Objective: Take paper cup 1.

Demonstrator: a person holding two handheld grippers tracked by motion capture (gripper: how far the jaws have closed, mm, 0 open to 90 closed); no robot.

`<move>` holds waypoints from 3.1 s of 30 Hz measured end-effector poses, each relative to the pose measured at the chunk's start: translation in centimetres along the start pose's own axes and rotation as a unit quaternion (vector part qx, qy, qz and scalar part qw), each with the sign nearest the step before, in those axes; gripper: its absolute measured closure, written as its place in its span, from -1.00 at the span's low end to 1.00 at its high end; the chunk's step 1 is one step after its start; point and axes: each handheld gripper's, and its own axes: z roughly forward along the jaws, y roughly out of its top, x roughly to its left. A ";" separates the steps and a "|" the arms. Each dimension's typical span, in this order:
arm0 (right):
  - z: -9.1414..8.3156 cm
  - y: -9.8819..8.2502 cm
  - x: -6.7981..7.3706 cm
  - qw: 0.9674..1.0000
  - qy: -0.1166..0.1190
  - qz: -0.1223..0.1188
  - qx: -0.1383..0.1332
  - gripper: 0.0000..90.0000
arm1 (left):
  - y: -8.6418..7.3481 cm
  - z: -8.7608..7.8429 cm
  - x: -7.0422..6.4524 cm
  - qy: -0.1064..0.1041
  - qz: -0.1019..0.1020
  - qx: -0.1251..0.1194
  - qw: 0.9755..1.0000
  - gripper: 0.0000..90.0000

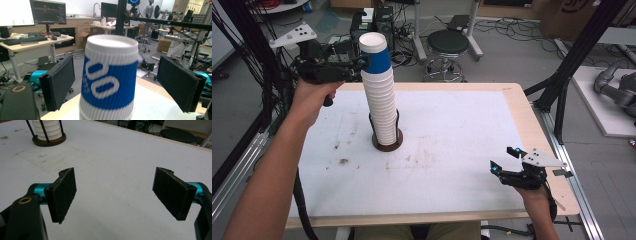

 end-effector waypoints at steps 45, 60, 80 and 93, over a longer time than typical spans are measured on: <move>0.0 0.0 -0.1 1.000 0.006 0.005 0.001 -0.57 | 4.7 2.0 -0.7 -0.001 -0.006 -0.017 1.000 -0.37; 0.0 0.0 -0.1 1.000 0.006 0.006 0.002 -0.56 | 7.0 -1.6 -1.5 0.003 0.007 -0.057 0.998 -0.36; 0.4 0.1 0.4 1.000 0.013 0.001 0.006 -0.57 | 1.7 -7.8 -1.1 0.001 0.010 -0.047 0.999 -0.36; 0.6 0.2 0.7 1.000 0.017 -0.004 0.005 -0.57 | -5.7 -8.1 -2.0 -0.050 -0.002 -0.035 0.998 -0.36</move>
